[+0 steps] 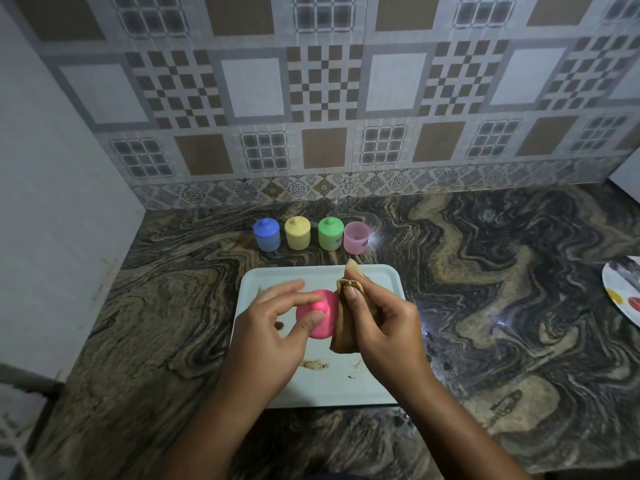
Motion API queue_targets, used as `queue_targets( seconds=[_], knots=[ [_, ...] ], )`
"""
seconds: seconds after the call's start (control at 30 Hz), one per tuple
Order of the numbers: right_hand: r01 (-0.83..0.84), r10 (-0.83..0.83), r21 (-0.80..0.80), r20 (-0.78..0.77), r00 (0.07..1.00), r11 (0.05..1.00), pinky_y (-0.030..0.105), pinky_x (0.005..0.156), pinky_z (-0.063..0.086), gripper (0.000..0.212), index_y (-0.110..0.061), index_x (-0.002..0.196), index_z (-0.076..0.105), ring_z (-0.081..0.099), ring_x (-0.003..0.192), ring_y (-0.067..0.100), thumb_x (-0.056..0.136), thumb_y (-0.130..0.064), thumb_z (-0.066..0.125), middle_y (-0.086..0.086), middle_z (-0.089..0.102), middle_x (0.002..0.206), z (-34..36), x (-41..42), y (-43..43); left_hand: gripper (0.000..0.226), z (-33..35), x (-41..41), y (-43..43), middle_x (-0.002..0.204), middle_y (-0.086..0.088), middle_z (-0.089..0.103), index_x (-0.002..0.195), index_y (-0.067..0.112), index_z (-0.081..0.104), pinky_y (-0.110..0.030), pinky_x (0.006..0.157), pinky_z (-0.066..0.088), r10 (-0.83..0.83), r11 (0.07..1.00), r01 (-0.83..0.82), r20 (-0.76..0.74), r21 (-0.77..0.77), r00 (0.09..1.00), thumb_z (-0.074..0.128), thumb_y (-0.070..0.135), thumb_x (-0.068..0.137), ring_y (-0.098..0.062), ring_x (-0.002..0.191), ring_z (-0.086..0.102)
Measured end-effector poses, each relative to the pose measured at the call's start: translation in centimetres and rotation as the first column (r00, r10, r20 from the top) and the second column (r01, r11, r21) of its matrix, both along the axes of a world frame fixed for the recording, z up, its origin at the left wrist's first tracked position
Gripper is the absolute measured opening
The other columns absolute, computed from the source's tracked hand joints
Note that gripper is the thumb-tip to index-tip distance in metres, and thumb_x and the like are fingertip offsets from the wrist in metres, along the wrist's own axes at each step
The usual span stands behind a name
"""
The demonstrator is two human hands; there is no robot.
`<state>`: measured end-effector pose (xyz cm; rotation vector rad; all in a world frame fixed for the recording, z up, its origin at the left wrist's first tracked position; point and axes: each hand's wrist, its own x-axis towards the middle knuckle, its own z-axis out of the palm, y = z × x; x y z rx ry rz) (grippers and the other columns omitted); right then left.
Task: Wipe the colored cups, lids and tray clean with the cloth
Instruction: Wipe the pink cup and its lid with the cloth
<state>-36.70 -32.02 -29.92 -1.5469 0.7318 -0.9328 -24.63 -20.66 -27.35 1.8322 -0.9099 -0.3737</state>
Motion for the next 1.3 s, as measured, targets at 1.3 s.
queue_targets(
  seconds=[1.3],
  knots=[
    [0.131, -0.336, -0.495, -0.352, 0.874, 0.859, 0.025, 0.106, 0.043, 0.030, 0.004, 0.120, 0.069, 0.063, 0.122, 0.030, 0.093, -0.007, 0.062, 0.025, 0.063, 0.130, -9.7, 7.9, -23.2, 0.023, -10.0, 9.6, -28.5, 0.111, 0.008, 0.068, 0.108, 0.036, 0.073, -0.046, 0.094, 0.035, -0.162, 0.883, -0.095, 0.488, 0.460, 0.858, 0.064, 0.042, 0.087, -0.027, 0.113, 0.046]
  ],
)
